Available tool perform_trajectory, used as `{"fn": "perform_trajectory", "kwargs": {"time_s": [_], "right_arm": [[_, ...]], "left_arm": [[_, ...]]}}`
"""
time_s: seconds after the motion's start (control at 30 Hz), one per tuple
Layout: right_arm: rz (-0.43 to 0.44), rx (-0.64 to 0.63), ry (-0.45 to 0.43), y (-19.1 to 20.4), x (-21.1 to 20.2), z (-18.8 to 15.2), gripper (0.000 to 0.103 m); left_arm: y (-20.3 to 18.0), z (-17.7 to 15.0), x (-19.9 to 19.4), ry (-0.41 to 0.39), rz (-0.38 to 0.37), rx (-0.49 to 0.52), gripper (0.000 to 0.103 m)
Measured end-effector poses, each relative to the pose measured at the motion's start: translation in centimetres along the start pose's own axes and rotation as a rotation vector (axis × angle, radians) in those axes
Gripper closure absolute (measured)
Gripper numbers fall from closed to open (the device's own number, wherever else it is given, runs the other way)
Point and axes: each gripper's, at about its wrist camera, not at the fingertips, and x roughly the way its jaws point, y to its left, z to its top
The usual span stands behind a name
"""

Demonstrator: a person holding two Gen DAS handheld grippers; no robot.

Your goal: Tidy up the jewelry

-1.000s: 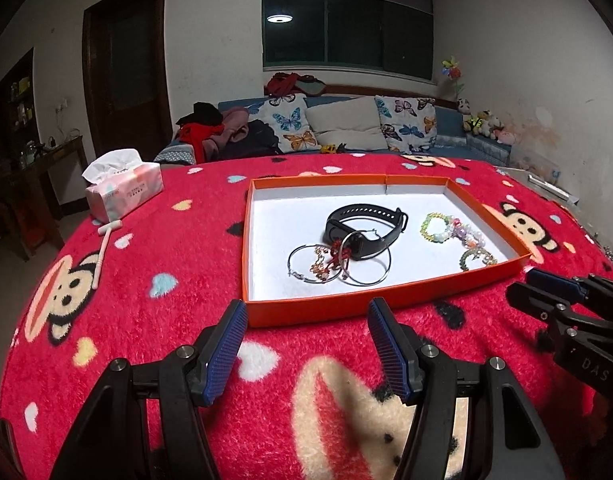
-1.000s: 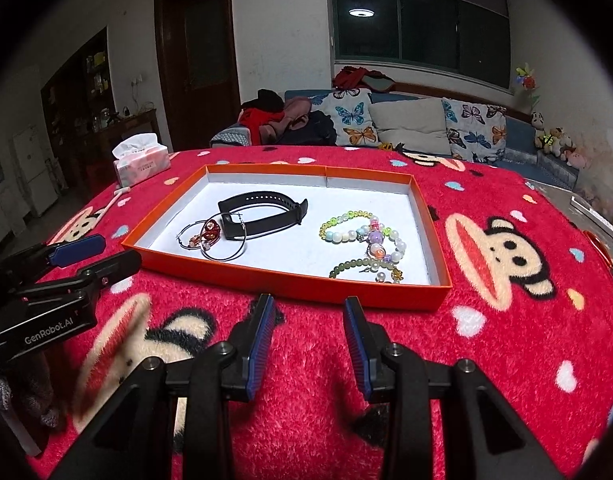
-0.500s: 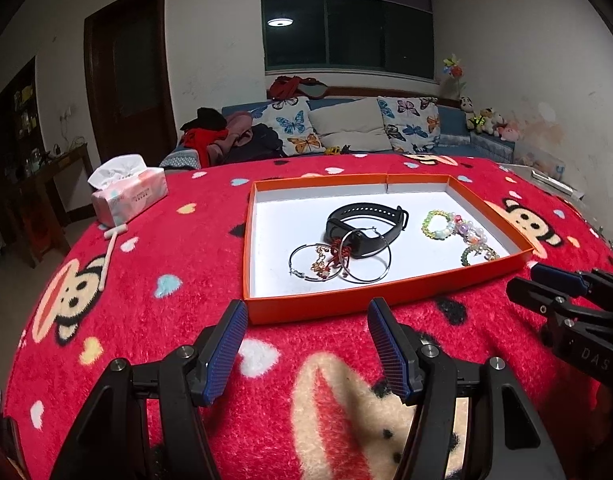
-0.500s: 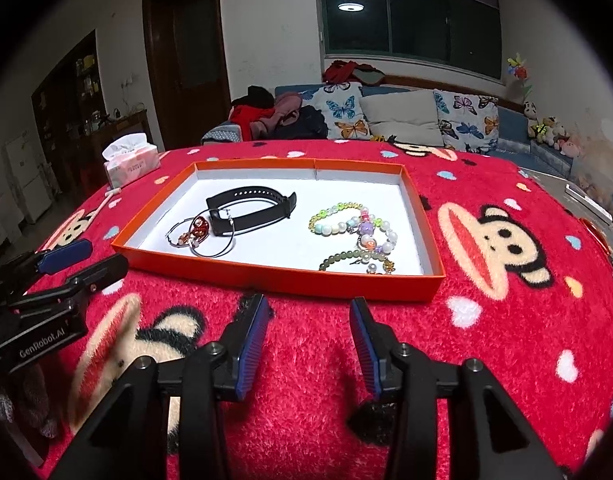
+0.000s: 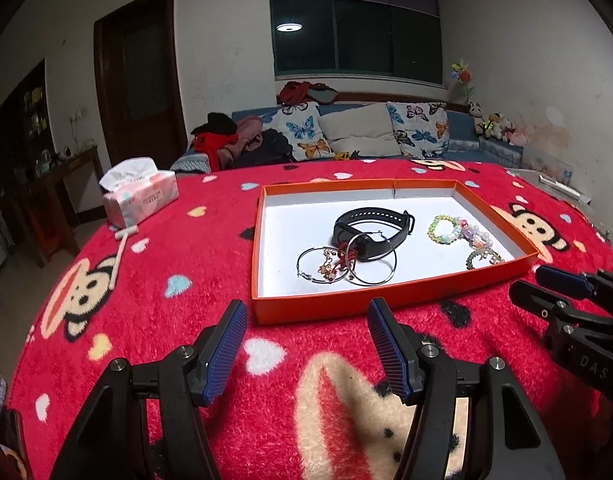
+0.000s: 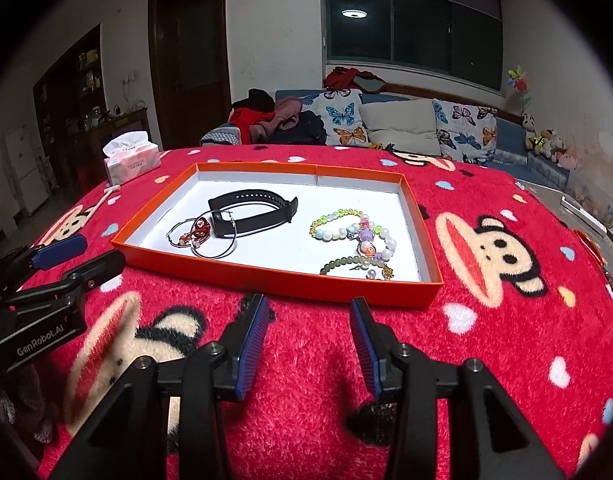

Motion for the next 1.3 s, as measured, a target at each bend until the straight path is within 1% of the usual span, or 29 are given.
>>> {"fn": "perform_trajectory", "kwargs": {"time_s": [0.17,0.4,0.6,0.77,1.3], "right_arm": [[-0.003,0.010,-0.004,0.00,0.04,-0.03,0.057],[-0.004,0.003,-0.009,-0.03,-0.05,-0.06,0.057],[-0.005,0.000,-0.013,-0.01,-0.13,-0.02,0.057],[-0.005,-0.003,-0.009,0.06,-0.06,-0.02,0.057],[-0.009,-0.014,-0.014,0.28,-0.17,0.02,0.057]], "left_arm": [[-0.71,-0.06,-0.45,-0.017,0.001,0.032,0.036],[-0.25,-0.07,-0.53,-0.017,-0.006,0.007,0.036],[-0.17,-0.14,-0.20,0.009,-0.022,-0.004,0.036],[-0.19,-0.14,-0.24,-0.002,-0.014,-0.003,0.036],[-0.08,-0.17,-0.39,0.000,0.002,0.001,0.036]]}}
